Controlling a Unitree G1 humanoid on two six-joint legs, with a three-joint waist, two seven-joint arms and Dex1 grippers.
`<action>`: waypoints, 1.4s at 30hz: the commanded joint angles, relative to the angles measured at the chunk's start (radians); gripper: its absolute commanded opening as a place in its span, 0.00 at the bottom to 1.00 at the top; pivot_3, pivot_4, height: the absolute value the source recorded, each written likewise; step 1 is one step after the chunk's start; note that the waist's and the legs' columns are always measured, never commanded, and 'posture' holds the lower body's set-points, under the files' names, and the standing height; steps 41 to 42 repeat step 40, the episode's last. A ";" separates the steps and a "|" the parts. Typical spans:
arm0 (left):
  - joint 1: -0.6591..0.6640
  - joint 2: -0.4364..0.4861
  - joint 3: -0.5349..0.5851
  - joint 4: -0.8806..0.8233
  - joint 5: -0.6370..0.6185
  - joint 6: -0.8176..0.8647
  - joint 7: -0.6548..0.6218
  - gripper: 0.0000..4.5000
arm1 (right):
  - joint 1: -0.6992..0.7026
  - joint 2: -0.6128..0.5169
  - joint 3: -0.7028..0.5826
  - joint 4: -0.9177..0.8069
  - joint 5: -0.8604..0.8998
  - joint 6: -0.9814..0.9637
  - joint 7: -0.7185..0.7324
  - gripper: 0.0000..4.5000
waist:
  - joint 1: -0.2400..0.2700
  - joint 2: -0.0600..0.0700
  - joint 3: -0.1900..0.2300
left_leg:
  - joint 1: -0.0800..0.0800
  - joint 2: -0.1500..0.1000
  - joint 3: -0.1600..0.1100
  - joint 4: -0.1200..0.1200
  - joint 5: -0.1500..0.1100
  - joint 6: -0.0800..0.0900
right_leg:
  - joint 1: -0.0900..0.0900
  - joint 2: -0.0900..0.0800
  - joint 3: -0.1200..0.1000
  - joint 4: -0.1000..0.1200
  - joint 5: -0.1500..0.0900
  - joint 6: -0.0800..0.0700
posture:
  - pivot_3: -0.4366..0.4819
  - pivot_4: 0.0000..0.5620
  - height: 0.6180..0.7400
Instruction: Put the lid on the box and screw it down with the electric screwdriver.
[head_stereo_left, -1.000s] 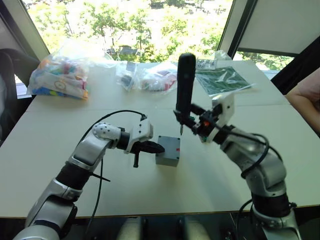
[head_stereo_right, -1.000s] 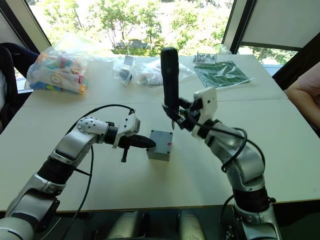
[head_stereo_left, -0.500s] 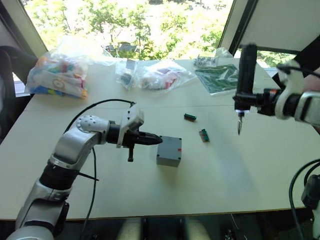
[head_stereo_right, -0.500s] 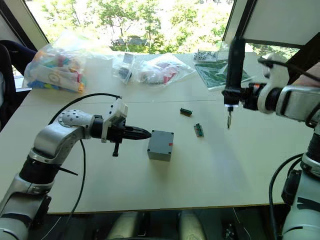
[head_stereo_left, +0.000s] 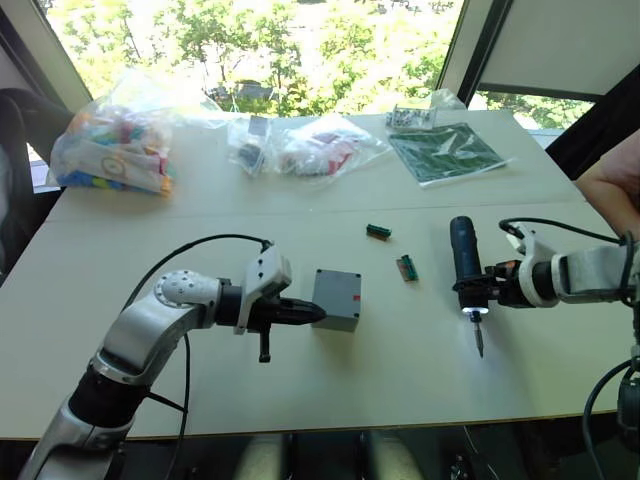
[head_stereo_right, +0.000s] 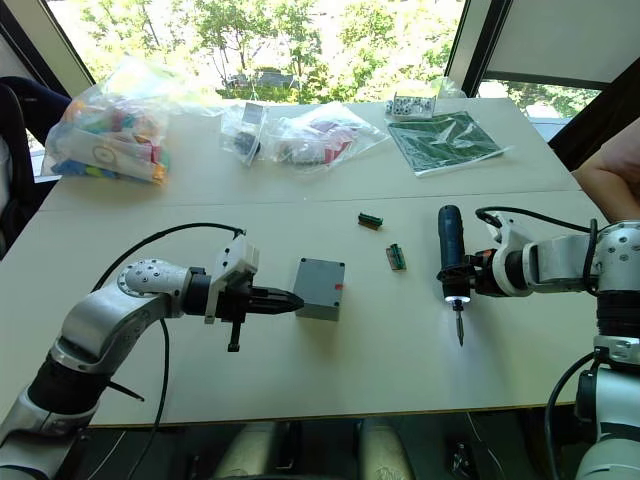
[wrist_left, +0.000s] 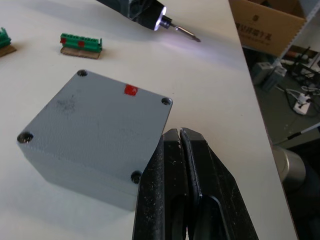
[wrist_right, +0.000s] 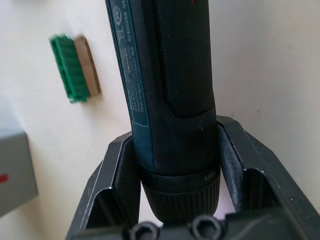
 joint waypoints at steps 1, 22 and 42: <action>0.001 0.012 0.031 -0.040 -0.023 0.000 0.021 0.00 | -0.009 -0.015 -0.025 -0.015 0.111 0.006 -0.079 0.39 | 0.000 0.000 0.000 | 0.000 0.000 0.000 0.000 0.000 0.000 | 0.000 0.000 0.000 0.000 0.000 0.000 | 0.48 0.27 1.00; 0.202 0.143 0.361 -0.044 -0.267 0.227 0.081 0.00 | 0.539 -0.101 -0.331 -0.754 -0.291 -0.650 0.770 0.99 | 0.007 -0.002 0.002 | 0.002 0.005 -0.004 0.000 -0.001 0.001 | 0.005 0.006 -0.002 -0.004 0.000 0.001 | 0.48 0.27 1.00; 0.485 0.236 0.271 -0.210 -0.321 0.219 0.042 0.00 | 1.039 -0.055 -0.193 -1.070 -0.511 -0.750 1.059 0.99 | 0.024 -0.002 0.002 | 0.016 0.003 -0.001 -0.004 -0.002 0.000 | 0.017 -0.005 -0.002 -0.010 -0.005 -0.009 | 0.48 0.27 1.00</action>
